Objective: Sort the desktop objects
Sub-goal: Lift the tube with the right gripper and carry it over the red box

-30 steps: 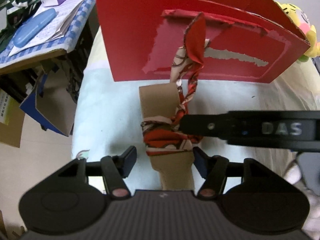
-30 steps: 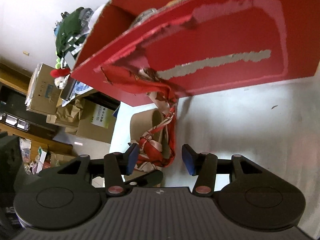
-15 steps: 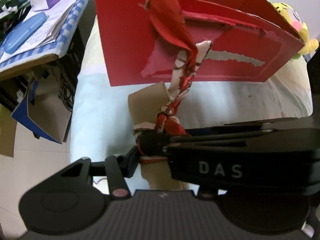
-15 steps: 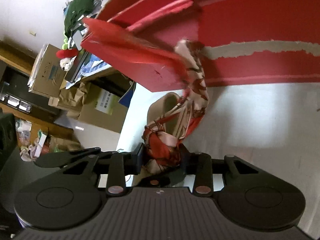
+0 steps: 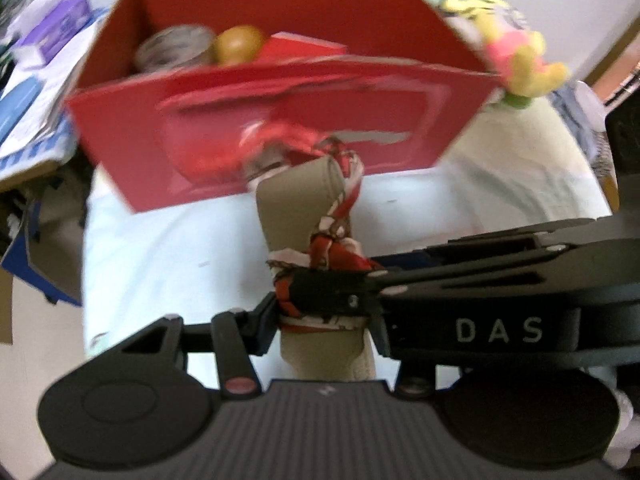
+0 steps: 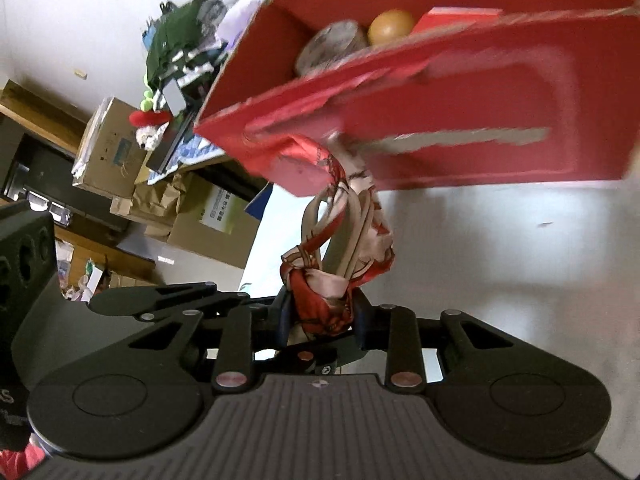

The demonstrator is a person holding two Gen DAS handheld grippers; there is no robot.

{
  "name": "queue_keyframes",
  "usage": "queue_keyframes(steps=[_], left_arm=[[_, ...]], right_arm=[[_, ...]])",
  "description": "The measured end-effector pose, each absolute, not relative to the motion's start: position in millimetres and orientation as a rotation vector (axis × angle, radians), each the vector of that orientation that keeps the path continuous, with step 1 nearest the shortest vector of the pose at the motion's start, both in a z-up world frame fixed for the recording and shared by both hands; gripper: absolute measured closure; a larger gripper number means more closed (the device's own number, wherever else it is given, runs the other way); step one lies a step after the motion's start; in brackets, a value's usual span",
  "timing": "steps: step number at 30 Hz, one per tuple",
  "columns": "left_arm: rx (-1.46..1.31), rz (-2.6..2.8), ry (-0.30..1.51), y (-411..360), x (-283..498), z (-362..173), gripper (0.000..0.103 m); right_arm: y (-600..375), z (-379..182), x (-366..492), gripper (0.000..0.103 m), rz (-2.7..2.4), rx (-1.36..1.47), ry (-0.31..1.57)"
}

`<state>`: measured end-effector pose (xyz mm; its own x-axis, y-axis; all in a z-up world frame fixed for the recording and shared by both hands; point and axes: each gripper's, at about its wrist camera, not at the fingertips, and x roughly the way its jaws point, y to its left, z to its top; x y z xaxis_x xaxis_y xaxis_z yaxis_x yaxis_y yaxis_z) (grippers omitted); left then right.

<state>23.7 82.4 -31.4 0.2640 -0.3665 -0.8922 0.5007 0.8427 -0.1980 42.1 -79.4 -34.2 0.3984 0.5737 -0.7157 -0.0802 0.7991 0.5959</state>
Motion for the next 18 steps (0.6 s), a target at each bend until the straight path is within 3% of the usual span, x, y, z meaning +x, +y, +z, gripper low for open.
queue_keyframes(steps=[18], left_arm=[[0.147, -0.667, 0.954, -34, -23, 44, 0.06]], right_arm=[[-191, 42, -3, 0.071, 0.425, 0.468, 0.9]])
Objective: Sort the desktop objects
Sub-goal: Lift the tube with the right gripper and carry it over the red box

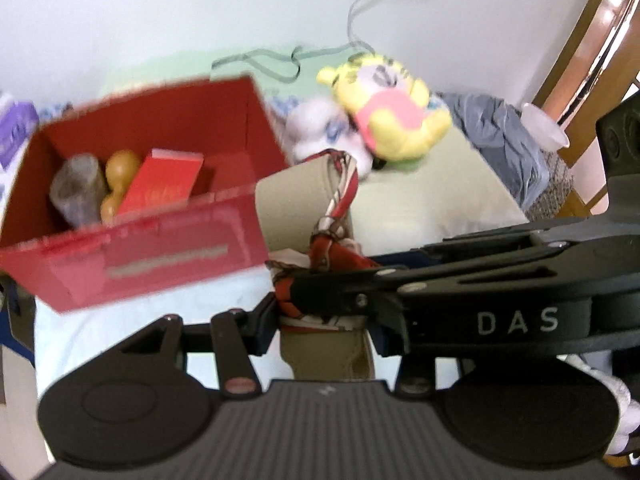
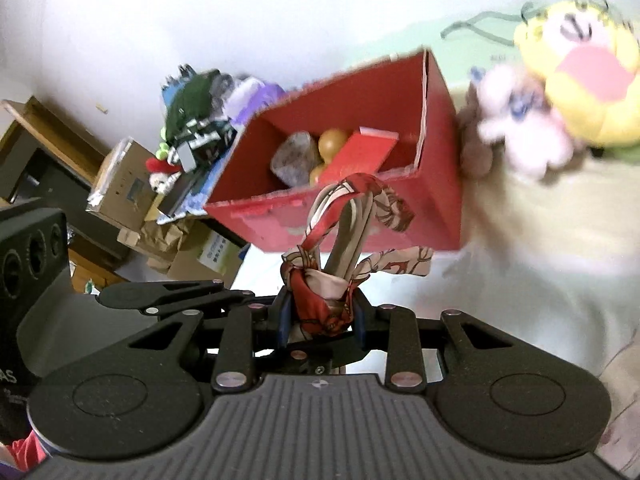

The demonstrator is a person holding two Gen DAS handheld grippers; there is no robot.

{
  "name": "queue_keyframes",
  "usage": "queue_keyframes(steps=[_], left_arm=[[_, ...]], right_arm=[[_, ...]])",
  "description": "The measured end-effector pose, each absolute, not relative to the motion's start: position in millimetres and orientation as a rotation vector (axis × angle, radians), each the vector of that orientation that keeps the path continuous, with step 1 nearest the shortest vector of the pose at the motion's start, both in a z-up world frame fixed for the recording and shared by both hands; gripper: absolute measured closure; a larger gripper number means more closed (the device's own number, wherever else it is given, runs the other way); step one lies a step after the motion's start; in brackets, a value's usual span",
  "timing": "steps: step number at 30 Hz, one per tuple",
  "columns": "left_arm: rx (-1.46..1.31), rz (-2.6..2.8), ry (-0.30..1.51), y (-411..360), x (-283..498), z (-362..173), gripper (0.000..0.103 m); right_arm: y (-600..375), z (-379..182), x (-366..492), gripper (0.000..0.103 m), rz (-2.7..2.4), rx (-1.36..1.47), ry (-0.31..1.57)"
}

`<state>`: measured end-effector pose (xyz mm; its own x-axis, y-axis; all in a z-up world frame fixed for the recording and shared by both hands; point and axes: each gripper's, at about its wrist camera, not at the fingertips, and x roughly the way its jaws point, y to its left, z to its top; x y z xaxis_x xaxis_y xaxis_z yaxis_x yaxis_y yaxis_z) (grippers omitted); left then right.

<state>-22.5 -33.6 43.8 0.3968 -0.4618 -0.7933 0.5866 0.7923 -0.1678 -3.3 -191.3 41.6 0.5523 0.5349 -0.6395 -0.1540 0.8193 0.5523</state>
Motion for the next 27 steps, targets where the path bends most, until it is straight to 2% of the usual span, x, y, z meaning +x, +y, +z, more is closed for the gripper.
queue_keyframes(steps=[8, 16, 21, 27], left_arm=[[0.136, -0.651, 0.849, -38, 6, 90, 0.06], [0.116, -0.715, 0.759, -25, 75, 122, 0.06], [0.054, -0.79, 0.815, -20, 127, 105, 0.059], [-0.008, -0.836, 0.962, -22, 166, 49, 0.059]], right_arm=[[-200, 81, 22, 0.071, 0.487, 0.414, 0.789], [-184, 122, 79, 0.072, 0.463, 0.355, 0.693], [-171, 125, 120, 0.072, 0.389, 0.315, 0.734], [-160, 92, 164, 0.073, 0.272, 0.252, 0.892]])
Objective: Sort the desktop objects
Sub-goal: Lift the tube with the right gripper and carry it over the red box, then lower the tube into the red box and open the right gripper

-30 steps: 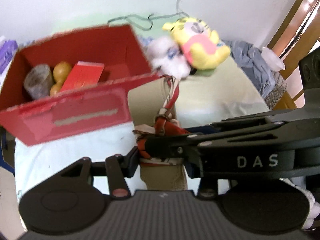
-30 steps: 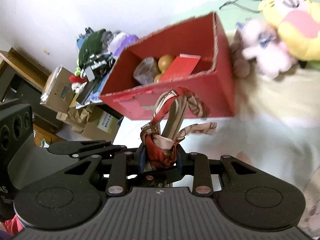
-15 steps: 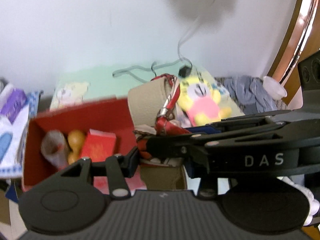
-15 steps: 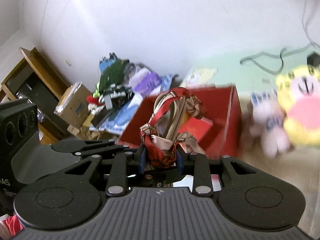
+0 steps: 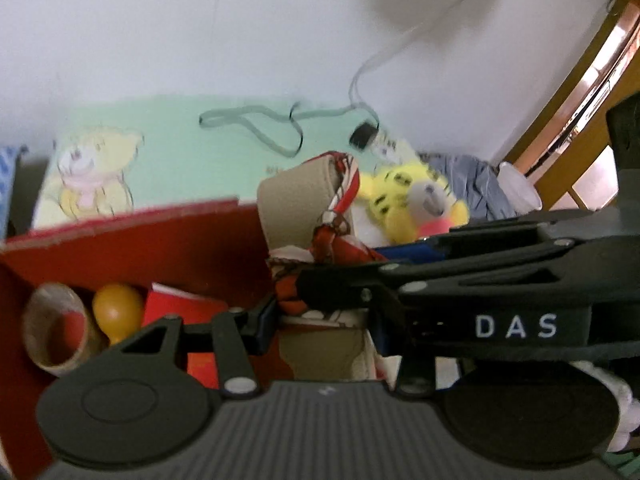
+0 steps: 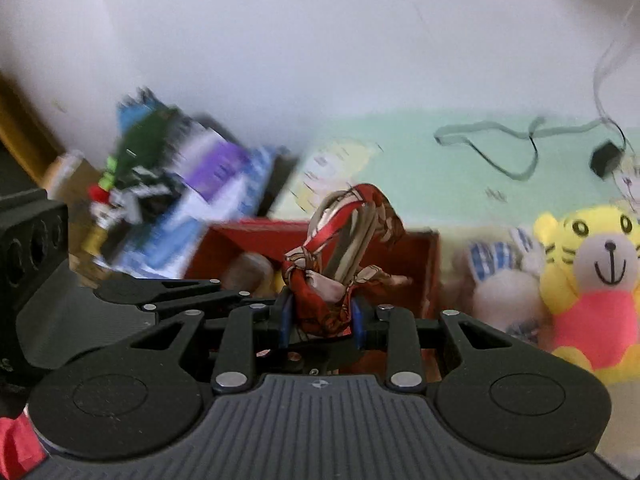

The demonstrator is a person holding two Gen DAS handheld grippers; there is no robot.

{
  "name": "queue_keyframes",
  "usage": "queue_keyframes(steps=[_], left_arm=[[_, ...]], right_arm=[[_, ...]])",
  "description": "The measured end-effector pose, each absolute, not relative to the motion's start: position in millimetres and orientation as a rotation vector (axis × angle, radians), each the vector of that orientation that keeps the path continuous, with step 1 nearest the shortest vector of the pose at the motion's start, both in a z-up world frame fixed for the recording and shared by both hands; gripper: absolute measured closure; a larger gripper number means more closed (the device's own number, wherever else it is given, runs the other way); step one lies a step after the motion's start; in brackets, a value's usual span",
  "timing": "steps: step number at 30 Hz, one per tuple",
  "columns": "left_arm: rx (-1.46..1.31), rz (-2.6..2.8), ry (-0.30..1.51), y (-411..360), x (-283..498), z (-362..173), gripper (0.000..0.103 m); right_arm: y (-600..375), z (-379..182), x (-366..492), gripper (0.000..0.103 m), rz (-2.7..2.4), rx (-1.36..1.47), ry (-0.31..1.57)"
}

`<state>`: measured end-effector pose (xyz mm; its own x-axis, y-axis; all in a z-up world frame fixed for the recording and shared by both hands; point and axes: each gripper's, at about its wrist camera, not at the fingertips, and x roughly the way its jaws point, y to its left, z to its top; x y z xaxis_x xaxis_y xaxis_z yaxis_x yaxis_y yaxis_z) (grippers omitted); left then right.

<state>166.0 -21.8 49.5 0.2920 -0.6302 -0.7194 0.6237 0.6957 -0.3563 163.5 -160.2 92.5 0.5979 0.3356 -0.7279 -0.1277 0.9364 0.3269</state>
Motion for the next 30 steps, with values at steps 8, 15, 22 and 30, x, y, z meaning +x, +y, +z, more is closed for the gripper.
queue_keyframes(steps=[8, 15, 22, 30], left_arm=[[0.002, -0.844, 1.122, -18, 180, -2, 0.059], [0.037, -0.847, 1.196, -18, 187, -25, 0.059], [0.038, -0.829, 1.212, -9, 196, -34, 0.06], [0.098, -0.732, 1.139, -2, 195, -21, 0.06]], right_arm=[[-138, 50, 193, 0.074, 0.196, 0.155, 1.118], [-115, 31, 207, 0.075, 0.125, -0.017, 1.239], [-116, 16, 215, 0.079, 0.047, -0.127, 1.259], [-134, 29, 207, 0.078, 0.05, 0.023, 1.182]])
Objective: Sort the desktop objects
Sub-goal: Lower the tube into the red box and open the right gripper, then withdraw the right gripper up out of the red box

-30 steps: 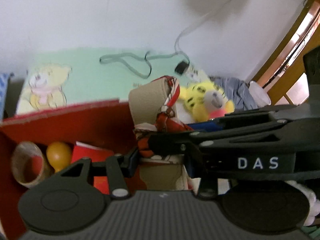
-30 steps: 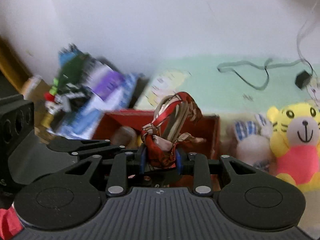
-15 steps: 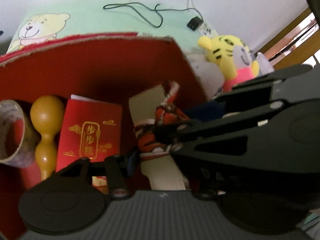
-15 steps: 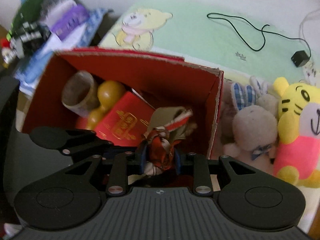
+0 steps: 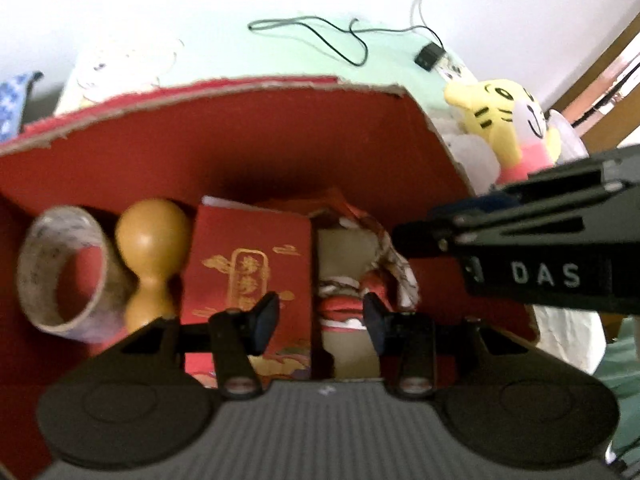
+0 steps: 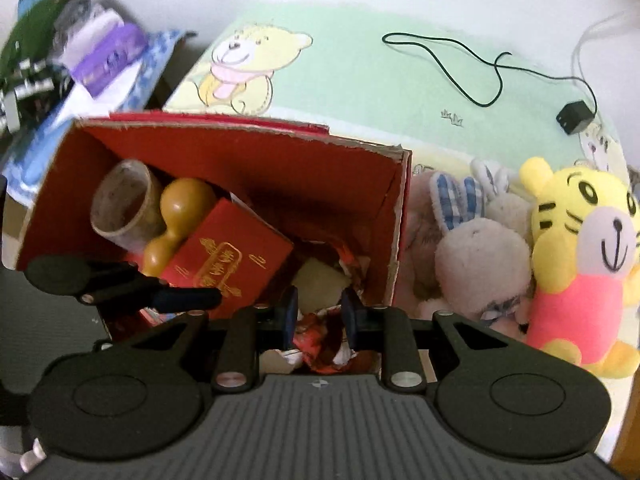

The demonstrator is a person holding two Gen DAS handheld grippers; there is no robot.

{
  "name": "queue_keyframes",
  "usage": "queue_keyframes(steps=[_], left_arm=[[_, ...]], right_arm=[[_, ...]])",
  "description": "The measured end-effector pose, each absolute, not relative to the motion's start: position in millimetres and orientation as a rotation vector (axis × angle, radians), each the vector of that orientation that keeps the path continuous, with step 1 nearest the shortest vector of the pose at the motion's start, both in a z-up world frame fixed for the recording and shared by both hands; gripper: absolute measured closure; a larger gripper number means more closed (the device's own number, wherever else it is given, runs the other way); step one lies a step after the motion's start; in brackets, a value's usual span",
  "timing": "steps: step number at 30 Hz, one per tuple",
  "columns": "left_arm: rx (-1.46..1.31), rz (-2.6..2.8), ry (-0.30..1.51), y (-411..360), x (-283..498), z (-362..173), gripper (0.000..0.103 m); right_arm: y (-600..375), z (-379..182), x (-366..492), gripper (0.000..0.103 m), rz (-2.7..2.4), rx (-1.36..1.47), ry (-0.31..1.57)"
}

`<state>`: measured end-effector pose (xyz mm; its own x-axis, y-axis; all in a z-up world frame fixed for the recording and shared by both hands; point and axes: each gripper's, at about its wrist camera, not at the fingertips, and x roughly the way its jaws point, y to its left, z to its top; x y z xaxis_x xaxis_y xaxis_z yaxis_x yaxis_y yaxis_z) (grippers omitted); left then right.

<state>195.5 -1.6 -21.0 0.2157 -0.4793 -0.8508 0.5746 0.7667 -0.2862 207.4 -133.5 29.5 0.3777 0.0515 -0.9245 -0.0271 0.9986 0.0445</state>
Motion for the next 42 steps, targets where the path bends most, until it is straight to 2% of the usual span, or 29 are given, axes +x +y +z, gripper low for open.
queue_keyframes(steps=[5, 10, 14, 20, 24, 28, 37, 39, 42], left_arm=[[0.181, -0.644, 1.095, -5, 190, -13, 0.057], [0.21, -0.552, 1.06, 2, 187, -6, 0.048], [0.245, -0.495, 1.029, 7, 184, -2, 0.047], [0.263, -0.411, 0.997, 18, 181, 4, 0.04], [0.278, -0.353, 0.981, 22, 179, 7, 0.039], [0.285, -0.29, 0.957, 25, 174, 11, 0.026], [0.315, -0.143, 0.922, 28, 158, 25, 0.024], [0.309, -0.129, 0.923, 29, 153, 30, 0.023], [0.298, -0.105, 0.904, 27, 142, 39, 0.015]], right_arm=[[-139, 30, 199, 0.078, 0.048, 0.087, 1.155], [-137, 27, 191, 0.078, 0.052, 0.095, 1.14], [-134, 24, 188, 0.078, 0.045, 0.097, 1.117], [-134, 22, 184, 0.077, 0.013, 0.133, 1.097], [-132, 25, 178, 0.07, -0.022, 0.134, 1.063], [-131, 26, 171, 0.07, -0.022, 0.144, 1.039], [-129, 31, 156, 0.067, -0.032, 0.169, 0.981], [-129, 35, 151, 0.062, -0.031, 0.173, 0.962], [-131, 43, 143, 0.056, -0.042, 0.178, 0.924]])
